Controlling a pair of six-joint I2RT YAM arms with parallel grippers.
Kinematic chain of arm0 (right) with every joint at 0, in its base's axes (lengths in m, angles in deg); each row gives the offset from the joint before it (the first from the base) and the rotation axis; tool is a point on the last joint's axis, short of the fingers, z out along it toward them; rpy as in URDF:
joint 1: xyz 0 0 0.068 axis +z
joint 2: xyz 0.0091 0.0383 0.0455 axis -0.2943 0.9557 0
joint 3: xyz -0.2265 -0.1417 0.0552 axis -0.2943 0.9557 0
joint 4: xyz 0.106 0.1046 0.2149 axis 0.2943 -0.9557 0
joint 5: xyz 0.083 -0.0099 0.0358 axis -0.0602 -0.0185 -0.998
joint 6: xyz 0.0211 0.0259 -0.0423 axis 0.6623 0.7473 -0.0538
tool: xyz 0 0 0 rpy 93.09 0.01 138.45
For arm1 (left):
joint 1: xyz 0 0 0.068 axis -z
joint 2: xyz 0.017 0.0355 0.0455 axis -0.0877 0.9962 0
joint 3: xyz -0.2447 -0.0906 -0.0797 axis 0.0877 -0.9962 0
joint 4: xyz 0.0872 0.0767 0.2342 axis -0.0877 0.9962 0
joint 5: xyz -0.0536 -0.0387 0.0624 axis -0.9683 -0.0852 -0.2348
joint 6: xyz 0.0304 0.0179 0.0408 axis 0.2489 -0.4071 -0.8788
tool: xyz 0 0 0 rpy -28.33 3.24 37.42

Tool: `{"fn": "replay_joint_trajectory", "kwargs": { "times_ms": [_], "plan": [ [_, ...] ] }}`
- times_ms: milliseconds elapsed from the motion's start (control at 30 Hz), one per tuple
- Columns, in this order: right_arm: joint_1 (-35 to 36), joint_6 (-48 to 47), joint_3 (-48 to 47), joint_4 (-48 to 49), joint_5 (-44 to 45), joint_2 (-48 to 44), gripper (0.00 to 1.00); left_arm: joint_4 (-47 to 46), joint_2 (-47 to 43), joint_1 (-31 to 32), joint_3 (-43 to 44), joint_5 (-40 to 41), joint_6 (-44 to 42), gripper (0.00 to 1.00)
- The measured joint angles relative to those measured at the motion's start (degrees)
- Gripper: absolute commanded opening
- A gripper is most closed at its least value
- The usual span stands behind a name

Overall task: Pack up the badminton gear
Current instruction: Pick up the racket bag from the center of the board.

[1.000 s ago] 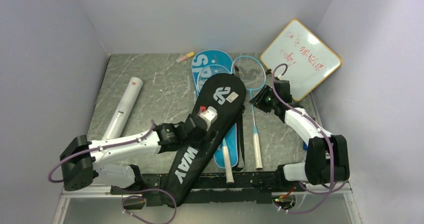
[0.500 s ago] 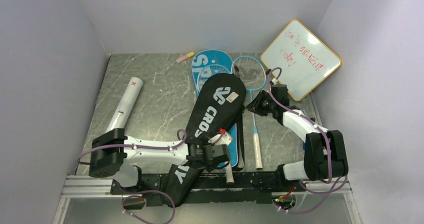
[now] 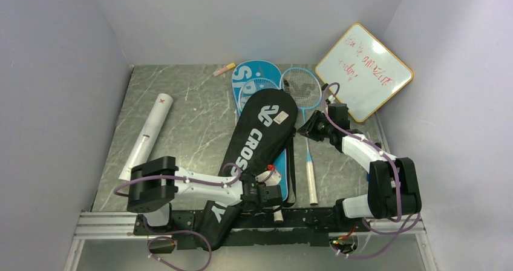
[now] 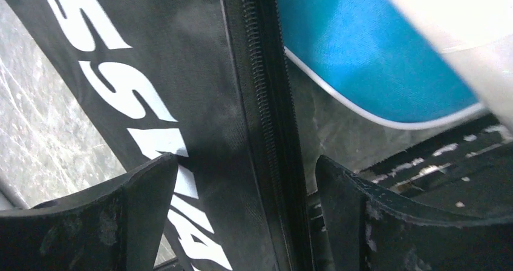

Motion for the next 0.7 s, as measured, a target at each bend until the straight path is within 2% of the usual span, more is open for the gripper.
{"fn": "replay_joint_trajectory", "kwargs": {
  "times_ms": [100, 167, 200, 267, 300, 533, 700],
  "plan": [
    [0.0, -0.9, 1.2, 2.8, 0.2, -0.9, 0.29, 0.3, 2.5, 0.1, 0.1, 0.8, 0.4, 0.8],
    [0.0, -1.9, 2.8, 4.3, 0.8, -2.8, 0.31, 0.4, 2.6, 0.1, 0.1, 1.3, 0.7, 0.64],
    [0.0, -2.5, 3.4, 4.5, 1.3, -3.7, 0.31, 0.6, 2.8, 0.1, 0.1, 2.0, 0.9, 0.5],
    [0.0, -4.1, 3.5, 4.7, 1.6, -4.8, 0.3, 2.0, 3.4, 0.1, 0.5, 3.7, 1.1, 0.1],
    [0.0, -4.8, 3.4, 4.9, 1.6, -5.1, 0.29, 3.5, 3.8, 0.1, 1.0, 5.0, 1.2, 0.06],
    [0.5, -7.4, 5.3, 7.3, 1.0, -7.2, 0.25, 8.2, 3.1, 0.3, 4.4, 6.6, 4.1, 0.05],
    [1.7, -9.4, 5.3, 7.9, 0.8, -8.5, 0.26, 8.6, -2.4, 0.3, 4.3, 4.8, 3.8, 0.05]
  ]
}}
